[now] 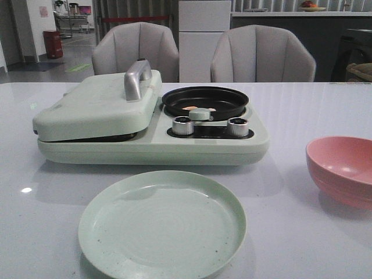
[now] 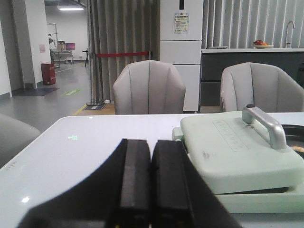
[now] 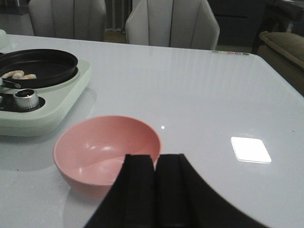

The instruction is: Make breakfast with bread and shrimp

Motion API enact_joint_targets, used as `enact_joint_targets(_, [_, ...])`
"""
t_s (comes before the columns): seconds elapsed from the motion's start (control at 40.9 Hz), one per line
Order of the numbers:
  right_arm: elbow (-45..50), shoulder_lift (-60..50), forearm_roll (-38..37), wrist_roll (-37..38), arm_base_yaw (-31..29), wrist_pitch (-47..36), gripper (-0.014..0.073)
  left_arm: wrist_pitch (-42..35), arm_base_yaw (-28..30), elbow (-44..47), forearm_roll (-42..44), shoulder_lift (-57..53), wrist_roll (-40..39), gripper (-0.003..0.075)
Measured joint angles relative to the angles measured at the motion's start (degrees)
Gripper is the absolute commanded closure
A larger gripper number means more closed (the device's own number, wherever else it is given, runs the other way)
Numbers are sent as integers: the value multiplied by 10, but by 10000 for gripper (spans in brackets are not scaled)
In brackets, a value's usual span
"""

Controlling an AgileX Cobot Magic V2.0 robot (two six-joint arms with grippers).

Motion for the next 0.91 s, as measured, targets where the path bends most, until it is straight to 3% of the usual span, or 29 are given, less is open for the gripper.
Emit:
enact_joint_targets(0.294, [10,0,15,0,0,-74,559,0,0,0,0,0,0,619])
enact_joint_targets(0.905, [10,0,15,0,0,-83,559,0,0,0,0,0,0,619])
